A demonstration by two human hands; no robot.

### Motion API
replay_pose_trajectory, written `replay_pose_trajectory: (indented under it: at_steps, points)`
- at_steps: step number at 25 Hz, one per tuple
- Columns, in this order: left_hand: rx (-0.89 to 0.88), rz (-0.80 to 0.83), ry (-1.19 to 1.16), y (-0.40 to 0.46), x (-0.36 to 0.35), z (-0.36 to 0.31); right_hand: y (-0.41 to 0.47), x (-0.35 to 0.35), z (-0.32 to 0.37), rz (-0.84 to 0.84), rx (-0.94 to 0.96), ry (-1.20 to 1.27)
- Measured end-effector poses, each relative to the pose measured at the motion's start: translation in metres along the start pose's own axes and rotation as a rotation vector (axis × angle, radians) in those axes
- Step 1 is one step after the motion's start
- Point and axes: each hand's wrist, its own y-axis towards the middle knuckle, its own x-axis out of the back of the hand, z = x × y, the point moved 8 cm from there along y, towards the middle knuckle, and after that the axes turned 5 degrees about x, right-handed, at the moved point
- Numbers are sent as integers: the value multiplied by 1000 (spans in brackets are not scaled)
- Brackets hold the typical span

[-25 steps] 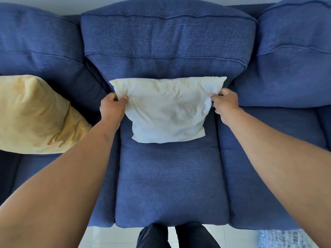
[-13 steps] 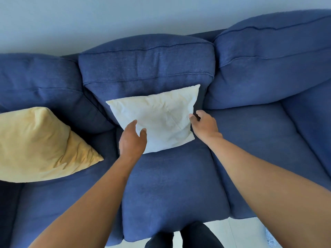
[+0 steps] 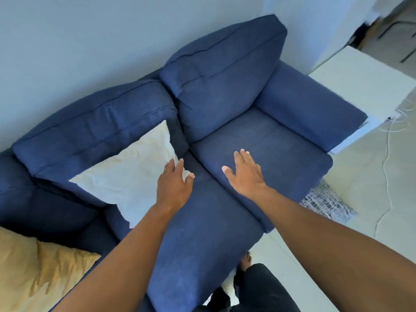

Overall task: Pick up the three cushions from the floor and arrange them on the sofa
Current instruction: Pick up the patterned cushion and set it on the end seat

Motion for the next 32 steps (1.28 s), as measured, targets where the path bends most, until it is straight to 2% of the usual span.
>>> replay_pose_trajectory:
  at_steps: [11,19,26,32]
  points:
    - [-372,256,174,-54,-146,-219,-135,67,-248,-200,-378,141]
    - [-527,402,318,-121,-259,-359,-228,82,-409,-260,-550,223]
    - [-605,466,338,-161,-329,-451,-271,97,-499,-202,-621,265]
    - [-658,522,420,-143,-376,-493,-252,107,-542,-203,-659,307]
